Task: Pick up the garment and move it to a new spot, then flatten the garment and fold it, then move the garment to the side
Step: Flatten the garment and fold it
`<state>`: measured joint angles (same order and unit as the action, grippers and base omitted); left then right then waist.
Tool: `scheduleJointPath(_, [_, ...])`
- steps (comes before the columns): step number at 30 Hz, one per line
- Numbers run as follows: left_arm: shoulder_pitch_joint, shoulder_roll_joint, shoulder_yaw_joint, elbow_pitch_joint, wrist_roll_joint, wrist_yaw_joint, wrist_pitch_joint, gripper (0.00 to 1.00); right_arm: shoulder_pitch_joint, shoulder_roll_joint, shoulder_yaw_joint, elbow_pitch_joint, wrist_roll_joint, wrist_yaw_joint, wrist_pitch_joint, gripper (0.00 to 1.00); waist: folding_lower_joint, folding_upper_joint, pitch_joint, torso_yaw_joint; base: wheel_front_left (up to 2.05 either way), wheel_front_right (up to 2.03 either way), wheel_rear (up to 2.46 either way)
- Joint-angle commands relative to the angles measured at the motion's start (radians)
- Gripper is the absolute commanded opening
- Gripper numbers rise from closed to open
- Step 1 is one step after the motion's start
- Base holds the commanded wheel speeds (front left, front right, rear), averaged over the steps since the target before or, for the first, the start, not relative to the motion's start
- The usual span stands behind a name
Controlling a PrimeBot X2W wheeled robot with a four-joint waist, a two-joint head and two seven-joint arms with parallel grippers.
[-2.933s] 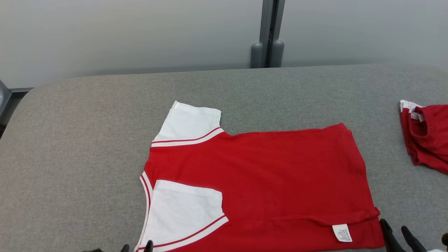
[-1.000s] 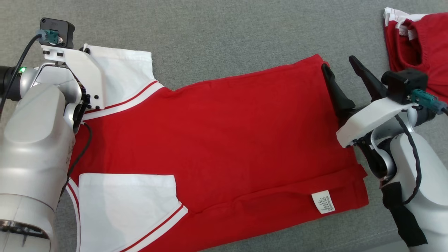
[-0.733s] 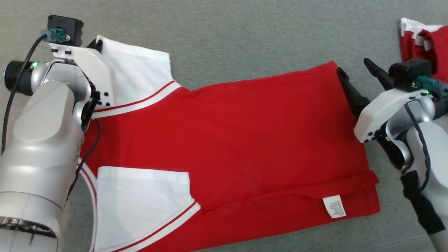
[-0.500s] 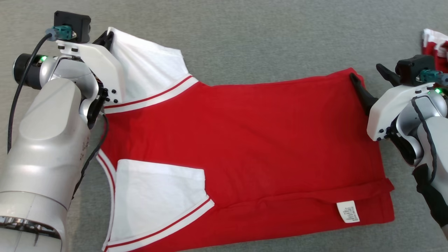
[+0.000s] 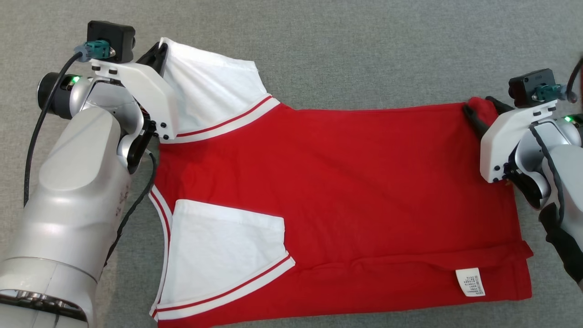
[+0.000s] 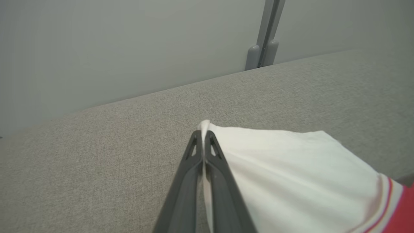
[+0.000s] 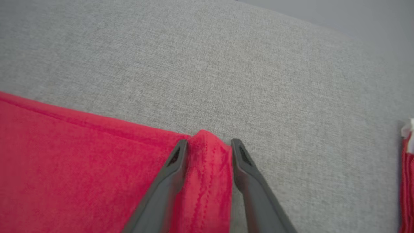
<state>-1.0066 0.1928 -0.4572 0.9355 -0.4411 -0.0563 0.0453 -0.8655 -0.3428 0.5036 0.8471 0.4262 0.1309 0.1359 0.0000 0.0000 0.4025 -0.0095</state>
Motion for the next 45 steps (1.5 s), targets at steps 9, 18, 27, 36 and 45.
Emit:
scheduleJointPath(9, [0.035,0.015,-0.001,-0.032,-0.019,0.014,0.007,0.00,-0.033,-0.011,0.081,0.080,0.052,0.000,0.031,0.31,0.0000,0.0000,-0.012,0.011,0.00,0.00,0.00])
scheduleJointPath(18, [0.109,0.014,0.022,-0.112,-0.056,0.011,-0.066,0.00,-0.013,-0.015,0.081,0.095,0.101,0.000,-0.113,0.00,0.0000,0.0000,-0.067,0.011,0.00,0.00,0.00])
scheduleJointPath(27, [0.363,0.040,0.051,-0.384,-0.105,0.044,-0.156,0.00,0.143,-0.037,0.057,0.025,0.164,0.000,-0.276,0.00,0.0000,0.0000,-0.164,0.013,0.00,0.00,0.00])
scheduleJointPath(36, [0.772,0.100,0.066,-0.801,-0.125,0.188,-0.134,0.00,0.362,-0.041,-0.049,-0.104,0.147,0.000,-0.364,0.00,0.0000,0.0000,-0.253,0.012,0.00,0.00,0.00])
scheduleJointPath(45, [1.038,0.125,0.069,-1.030,-0.157,0.287,-0.085,0.00,0.608,0.003,-0.208,-0.270,0.069,0.000,-0.364,0.00,0.0000,0.0000,-0.311,0.022,0.00,0.00,0.00])
